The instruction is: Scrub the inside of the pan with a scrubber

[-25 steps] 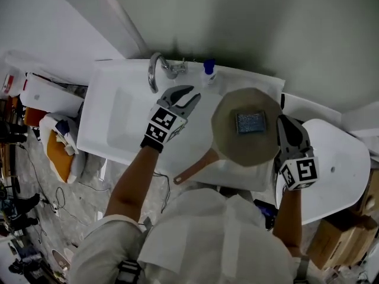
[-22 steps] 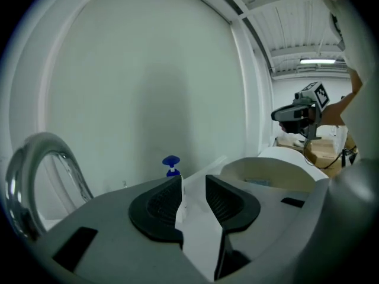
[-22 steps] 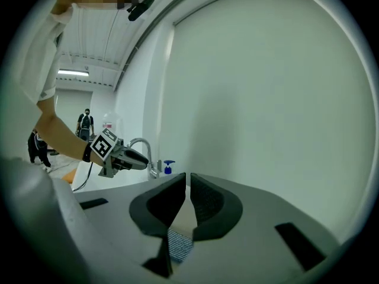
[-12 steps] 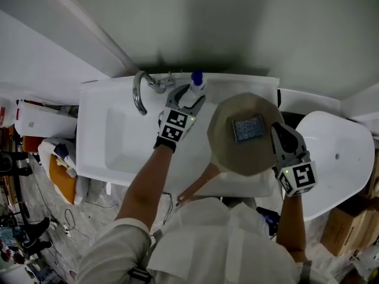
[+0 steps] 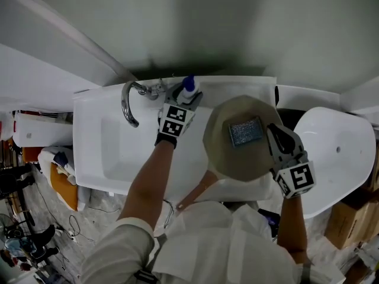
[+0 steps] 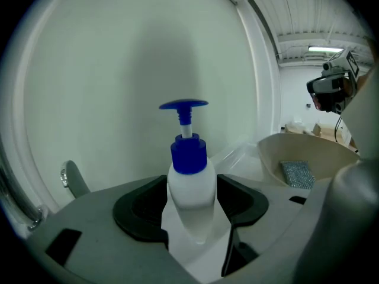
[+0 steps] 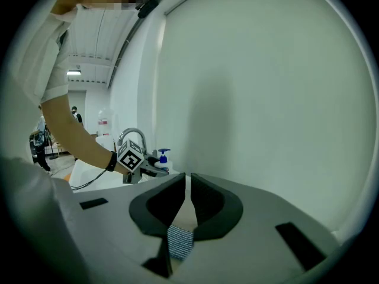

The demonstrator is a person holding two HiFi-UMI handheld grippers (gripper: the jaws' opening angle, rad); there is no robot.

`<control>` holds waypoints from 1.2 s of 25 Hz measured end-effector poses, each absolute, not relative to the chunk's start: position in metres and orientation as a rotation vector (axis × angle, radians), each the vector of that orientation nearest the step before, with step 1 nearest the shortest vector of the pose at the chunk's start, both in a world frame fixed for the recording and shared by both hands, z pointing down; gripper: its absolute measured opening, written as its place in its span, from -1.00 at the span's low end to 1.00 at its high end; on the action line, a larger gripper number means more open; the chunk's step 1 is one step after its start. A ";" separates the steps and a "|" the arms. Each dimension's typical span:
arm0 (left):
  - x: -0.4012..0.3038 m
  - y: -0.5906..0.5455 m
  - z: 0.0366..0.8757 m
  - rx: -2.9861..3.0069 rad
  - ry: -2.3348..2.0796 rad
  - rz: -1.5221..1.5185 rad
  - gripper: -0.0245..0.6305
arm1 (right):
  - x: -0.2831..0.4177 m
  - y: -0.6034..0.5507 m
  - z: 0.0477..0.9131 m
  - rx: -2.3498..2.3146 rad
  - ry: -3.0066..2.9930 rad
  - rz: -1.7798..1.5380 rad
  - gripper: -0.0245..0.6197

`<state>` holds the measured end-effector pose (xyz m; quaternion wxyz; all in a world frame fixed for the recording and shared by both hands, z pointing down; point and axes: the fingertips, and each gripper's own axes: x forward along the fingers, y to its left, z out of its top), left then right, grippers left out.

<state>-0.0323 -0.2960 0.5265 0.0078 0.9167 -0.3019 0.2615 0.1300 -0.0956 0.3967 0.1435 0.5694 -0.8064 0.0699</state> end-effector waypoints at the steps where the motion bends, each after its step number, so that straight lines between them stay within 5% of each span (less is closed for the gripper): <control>1: -0.030 -0.297 0.529 2.867 -0.933 0.833 -0.14 | 0.130 -0.096 0.398 1.631 -2.325 0.201 -0.89; 30: -0.026 -0.295 0.578 2.819 -0.846 1.027 -0.29 | 0.140 -0.106 0.403 1.677 -2.308 0.225 -0.89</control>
